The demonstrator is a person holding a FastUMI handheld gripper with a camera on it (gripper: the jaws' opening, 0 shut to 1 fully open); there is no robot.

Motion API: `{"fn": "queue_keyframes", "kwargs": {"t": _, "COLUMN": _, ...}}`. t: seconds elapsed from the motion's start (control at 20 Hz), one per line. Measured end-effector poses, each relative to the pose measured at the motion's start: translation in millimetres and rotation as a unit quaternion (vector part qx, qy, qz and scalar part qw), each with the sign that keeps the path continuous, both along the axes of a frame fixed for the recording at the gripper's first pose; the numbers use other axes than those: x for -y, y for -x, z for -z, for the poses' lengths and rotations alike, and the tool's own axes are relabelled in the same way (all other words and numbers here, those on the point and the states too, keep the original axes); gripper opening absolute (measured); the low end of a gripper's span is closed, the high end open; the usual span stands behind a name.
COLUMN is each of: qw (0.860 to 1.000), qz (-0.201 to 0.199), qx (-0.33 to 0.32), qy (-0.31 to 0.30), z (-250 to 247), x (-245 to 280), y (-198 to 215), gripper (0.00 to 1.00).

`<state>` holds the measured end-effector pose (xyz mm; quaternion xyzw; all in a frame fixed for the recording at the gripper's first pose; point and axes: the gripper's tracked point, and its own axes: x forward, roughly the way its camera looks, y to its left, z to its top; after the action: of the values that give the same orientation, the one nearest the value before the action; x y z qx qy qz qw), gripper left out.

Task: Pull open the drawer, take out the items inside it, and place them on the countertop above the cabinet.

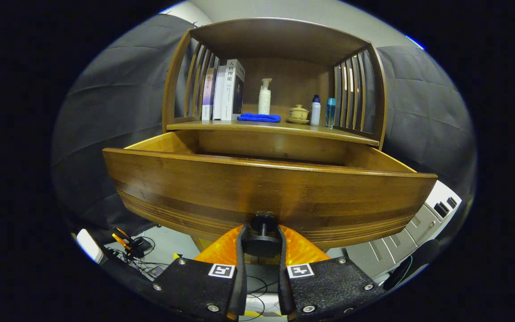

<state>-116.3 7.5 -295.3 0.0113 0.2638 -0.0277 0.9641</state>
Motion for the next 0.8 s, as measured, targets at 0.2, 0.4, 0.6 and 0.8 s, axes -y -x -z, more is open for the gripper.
{"fn": "queue_keyframes", "kwargs": {"t": 0.2, "qw": 1.0, "qz": -0.002, "qx": 0.003, "qy": 0.005, "z": -1, "x": -4, "y": 3, "gripper": 0.29}}
{"fn": "queue_keyframes", "kwargs": {"t": 0.4, "qw": 1.0, "qz": 0.003, "qx": 0.0, "qy": 0.001, "z": -1, "x": -6, "y": 3, "gripper": 0.37}}
{"fn": "queue_keyframes", "kwargs": {"t": 0.6, "qw": 0.996, "qz": -0.074, "qx": 0.012, "qy": -0.038, "z": -20, "x": -35, "y": 10, "gripper": 0.76}}
{"fn": "queue_keyframes", "kwargs": {"t": 0.8, "qw": 0.992, "qz": -0.08, "qx": 0.057, "qy": -0.073, "z": -63, "x": -40, "y": 9, "gripper": 0.98}}
